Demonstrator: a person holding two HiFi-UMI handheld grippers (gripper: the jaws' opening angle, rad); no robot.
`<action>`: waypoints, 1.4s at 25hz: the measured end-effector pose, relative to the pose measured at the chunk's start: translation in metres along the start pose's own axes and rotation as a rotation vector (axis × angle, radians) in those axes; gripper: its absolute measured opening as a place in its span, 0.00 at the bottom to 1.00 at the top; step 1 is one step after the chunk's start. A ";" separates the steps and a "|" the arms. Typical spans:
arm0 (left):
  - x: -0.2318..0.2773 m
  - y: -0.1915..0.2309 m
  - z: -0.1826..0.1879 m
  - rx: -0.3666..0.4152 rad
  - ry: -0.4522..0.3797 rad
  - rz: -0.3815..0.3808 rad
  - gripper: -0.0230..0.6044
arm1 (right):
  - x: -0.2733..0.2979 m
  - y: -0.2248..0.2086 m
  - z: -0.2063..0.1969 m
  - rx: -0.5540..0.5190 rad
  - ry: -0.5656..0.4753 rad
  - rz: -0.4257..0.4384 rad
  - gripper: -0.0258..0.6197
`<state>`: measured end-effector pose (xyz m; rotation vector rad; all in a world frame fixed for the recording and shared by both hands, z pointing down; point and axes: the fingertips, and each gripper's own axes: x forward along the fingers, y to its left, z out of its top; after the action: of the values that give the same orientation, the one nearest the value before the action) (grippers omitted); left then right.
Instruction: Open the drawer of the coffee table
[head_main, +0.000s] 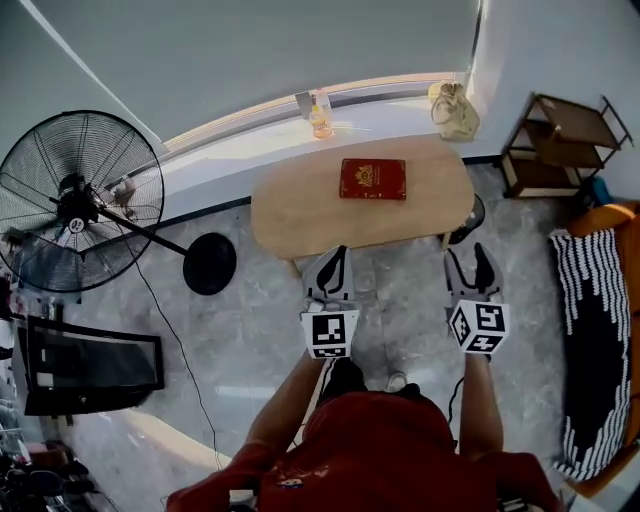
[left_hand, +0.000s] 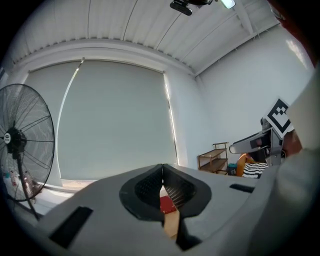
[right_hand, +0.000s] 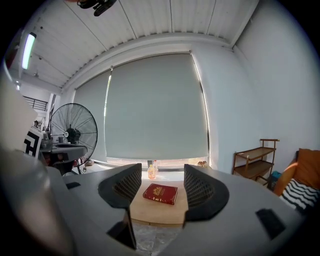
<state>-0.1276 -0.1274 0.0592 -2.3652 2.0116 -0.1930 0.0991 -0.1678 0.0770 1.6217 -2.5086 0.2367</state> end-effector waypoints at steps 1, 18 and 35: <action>0.007 0.008 0.001 0.000 -0.004 -0.012 0.05 | 0.007 0.004 0.004 -0.002 -0.003 -0.010 0.41; 0.075 0.041 -0.005 -0.010 -0.028 -0.146 0.05 | 0.065 0.022 0.014 -0.015 -0.004 -0.071 0.41; 0.094 -0.017 -0.010 -0.020 0.014 -0.121 0.05 | 0.057 -0.030 -0.011 0.014 0.043 -0.033 0.41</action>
<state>-0.0973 -0.2162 0.0777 -2.5066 1.8857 -0.1945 0.1032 -0.2286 0.1008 1.6434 -2.4518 0.2826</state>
